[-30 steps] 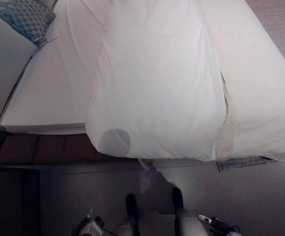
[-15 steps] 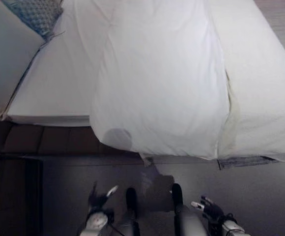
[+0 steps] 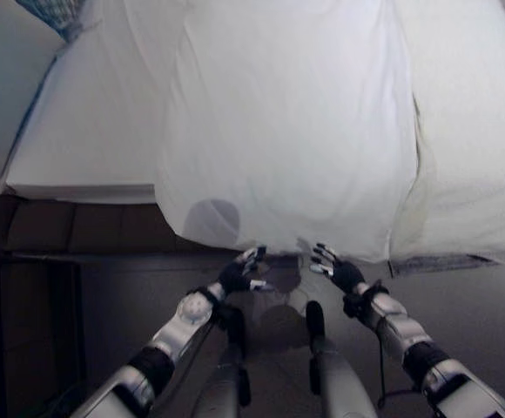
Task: Make the bed
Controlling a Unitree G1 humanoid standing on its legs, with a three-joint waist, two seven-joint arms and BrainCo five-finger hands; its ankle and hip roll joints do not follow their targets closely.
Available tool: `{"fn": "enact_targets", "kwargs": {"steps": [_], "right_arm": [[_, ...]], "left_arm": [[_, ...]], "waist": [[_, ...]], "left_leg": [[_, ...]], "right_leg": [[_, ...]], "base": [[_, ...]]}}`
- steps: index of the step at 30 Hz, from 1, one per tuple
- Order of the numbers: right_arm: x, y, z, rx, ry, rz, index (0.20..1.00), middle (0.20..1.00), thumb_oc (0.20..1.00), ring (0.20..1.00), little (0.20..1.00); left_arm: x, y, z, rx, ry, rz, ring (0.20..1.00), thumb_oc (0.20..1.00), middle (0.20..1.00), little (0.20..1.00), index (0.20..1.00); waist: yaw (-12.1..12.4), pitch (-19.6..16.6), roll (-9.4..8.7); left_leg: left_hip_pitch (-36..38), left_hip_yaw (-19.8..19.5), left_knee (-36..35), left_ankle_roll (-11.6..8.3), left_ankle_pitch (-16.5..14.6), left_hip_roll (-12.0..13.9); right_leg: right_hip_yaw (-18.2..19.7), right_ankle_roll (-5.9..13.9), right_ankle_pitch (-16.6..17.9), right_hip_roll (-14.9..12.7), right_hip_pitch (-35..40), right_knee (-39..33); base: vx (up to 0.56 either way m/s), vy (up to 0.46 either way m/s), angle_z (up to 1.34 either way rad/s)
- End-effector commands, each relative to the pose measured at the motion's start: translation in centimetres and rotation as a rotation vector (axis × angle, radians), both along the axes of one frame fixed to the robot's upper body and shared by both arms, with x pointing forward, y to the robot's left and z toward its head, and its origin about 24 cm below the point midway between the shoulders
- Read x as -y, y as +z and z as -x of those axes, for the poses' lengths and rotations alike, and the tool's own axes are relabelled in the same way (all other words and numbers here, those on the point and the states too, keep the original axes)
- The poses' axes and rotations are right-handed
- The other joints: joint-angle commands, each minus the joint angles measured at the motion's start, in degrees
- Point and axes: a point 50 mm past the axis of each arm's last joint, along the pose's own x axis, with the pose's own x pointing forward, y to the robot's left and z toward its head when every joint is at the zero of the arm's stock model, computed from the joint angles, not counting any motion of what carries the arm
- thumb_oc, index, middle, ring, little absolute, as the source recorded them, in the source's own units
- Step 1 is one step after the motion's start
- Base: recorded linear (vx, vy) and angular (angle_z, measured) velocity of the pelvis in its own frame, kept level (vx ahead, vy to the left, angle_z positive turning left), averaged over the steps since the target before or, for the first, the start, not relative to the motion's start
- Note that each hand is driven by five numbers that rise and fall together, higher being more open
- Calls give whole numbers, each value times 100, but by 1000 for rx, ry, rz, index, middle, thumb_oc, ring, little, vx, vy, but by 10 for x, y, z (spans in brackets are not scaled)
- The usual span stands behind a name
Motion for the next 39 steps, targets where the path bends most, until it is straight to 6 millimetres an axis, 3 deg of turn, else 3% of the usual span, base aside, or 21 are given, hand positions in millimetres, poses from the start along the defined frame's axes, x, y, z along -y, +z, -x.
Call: {"fn": "enact_targets", "kwargs": {"steps": [1,3,4,6,7,8,14,16,17,19,20,21,22,25,28,34,37,39], "right_arm": [[-11,14,-5,37,90,-107,1000,1000,1000,1000,1000],[-18,28,-15,43,141,-159,1000,1000,1000,1000,1000],[-20,41,-25,53,169,-188,1000,1000,1000,1000,1000],[-20,48,-31,65,173,-177,1000,1000,1000,1000,1000],[-20,65,-42,96,164,-199,1000,1000,1000,1000,1000],[-20,66,-42,97,164,-199,1000,1000,1000,1000,1000],[-27,118,-65,199,175,-255,1000,1000,1000,1000,1000],[-23,146,-75,257,125,-291,1000,1000,1000,1000,1000],[-23,146,-76,259,125,-291,1000,1000,1000,1000,1000],[-19,168,-83,315,60,-299,1000,1000,1000,1000,1000],[-16,187,-89,338,5,-277,1000,1000,1000,1000,1000],[-16,188,-89,341,6,-277,1000,1000,1000,1000,1000],[-5,201,-93,357,-57,-243,1000,1000,1000,1000,1000],[-3,219,-95,388,-79,-235,1000,1000,1000,1000,1000],[12,239,-96,425,-129,-160,1000,1000,1000,1000,1000],[31,247,-95,443,-225,-99,1000,1000,1000,1000,1000],[60,243,-92,428,-352,-20,1000,1000,1000,1000,1000],[69,241,-91,415,-388,5,1000,1000,1000,1000,1000]], "left_arm": [[8,4,-3,-75,-104,108,1000,1000,1000,1000,1000],[16,19,-13,-59,-135,133,1000,1000,1000,1000,1000],[23,37,-27,-17,-136,141,1000,1000,1000,1000,1000],[23,47,-34,18,-118,122,1000,1000,1000,1000,1000],[23,64,-46,77,-75,116,1000,1000,1000,1000,1000],[23,64,-46,78,-75,117,1000,1000,1000,1000,1000],[4,110,-79,208,186,116,1000,1000,1000,1000,1000],[-10,138,-92,294,314,88,1000,1000,1000,1000,1000],[-10,139,-92,295,314,88,1000,1000,1000,1000,1000],[-17,158,-98,333,358,94,1000,1000,1000,1000,1000],[-29,177,-102,384,403,60,1000,1000,1000,1000,1000],[-29,178,-102,386,403,61,1000,1000,1000,1000,1000],[-35,194,-104,424,437,48,1000,1000,1000,1000,1000],[-39,214,-105,472,463,54,1000,1000,1000,1000,1000],[-54,238,-106,548,539,3,1000,1000,1000,1000,1000],[-75,238,-106,522,603,-27,1000,1000,1000,1000,1000],[-100,219,-105,470,658,-97,1000,1000,1000,1000,1000],[-106,212,-104,450,667,-102,1000,1000,1000,1000,1000]], "waist": [[-82,-112,-134],[-80,-75,-120],[-90,-64,-113],[-88,-72,-110],[-90,-32,-131],[-90,-39,-129],[-94,84,-220],[-108,125,-226],[-113,106,-225],[-126,136,-222],[-126,147,-201],[-127,140,-202],[-132,110,-193],[-140,105,-186],[-143,88,-195],[-156,71,-171],[-148,95,-110],[-145,103,-101]], "left_leg": [[-430,-130,768,-192,-386,76],[-699,-145,956,-195,-411,62],[-993,-173,1139,-226,-413,60],[-1173,-183,1274,-232,-429,62],[-1428,-182,1459,-240,-460,71],[-1447,-183,1471,-240,-465,71],[-2287,-200,2340,-231,-746,153],[-2736,-218,2753,-249,-882,186],[-2772,-220,2747,-247,-860,181],[-3012,-219,2937,-277,-861,173],[-3207,-213,3029,-250,-873,151],[-3243,-212,3049,-250,-878,151],[-3385,-191,3092,-258,-887,148],[-3569,-181,3155,-273,-877,130],[-3746,-176,3245,-294,-866,111],[-3682,-177,3148,-296,-843,97],[-3364,-122,2775,-322,-774,117],[-3272,-102,2631,-333,-694,108]], "right_leg": [[158,308,-119,-109,-392,452],[163,300,-129,-112,-651,627],[152,297,-138,-115,-910,798],[149,287,-162,-111,-1090,926],[181,272,-176,-98,-1346,1103],[182,272,-179,-98,-1363,1112],[241,208,-354,-47,-2219,1915],[241,187,-491,-61,-2626,2314],[242,188,-473,-65,-2662,2310],[249,180,-486,-80,-2882,2473],[305,183,-474,-77,-3136,2628],[309,184,-478,-77,-3172,2647],[293,177,-500,-87,-3303,2661],[292,182,-490,-95,-3465,2723],[301,175,-496,-78,-3620,2776],[291,166,-498,-71,-3596,2760],[282,190,-467,-103,-3329,2453],[278,193,-411,-117,-3233,2302]], "base": [[-60,-15,8],[-88,-18,4],[-74,-25,2],[-67,-27,13],[-64,-19,15],[-51,-11,7],[-38,-18,1],[-29,-25,-18],[-17,-19,-11],[0,0,0],[0,0,0],[-6,12,-4],[1,-13,-4],[0,0,0],[0,0,0],[0,0,0],[0,0,0],[0,0,0]]}}
